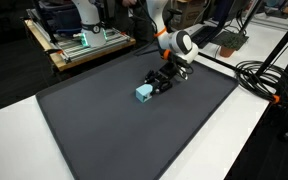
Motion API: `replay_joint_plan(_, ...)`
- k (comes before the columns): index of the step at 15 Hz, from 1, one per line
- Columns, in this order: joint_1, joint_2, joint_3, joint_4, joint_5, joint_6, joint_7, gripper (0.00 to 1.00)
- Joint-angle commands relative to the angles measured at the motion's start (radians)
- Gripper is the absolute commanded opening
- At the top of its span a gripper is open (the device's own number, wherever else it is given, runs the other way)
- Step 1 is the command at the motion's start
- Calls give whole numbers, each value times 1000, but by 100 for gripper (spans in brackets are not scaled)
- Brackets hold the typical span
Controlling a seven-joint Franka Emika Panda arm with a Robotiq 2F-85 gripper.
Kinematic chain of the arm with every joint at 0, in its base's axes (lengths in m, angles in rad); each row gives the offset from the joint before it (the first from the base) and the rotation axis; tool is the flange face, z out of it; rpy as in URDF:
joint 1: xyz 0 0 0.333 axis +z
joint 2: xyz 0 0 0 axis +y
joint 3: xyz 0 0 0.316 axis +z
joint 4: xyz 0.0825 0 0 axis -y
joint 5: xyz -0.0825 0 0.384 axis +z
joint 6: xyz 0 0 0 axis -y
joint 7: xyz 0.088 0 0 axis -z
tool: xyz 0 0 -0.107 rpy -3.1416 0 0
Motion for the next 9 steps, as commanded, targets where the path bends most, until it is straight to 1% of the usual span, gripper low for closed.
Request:
replay_joint_plan(1, -13, 30, 9, 34, -7, 6, -20, 31)
replay_joint_plan(5, -10, -14, 18, -9, 13, -4, 29, 31)
replay_joint_plan(9, -4, -58, 24, -53, 10, -5, 87, 31)
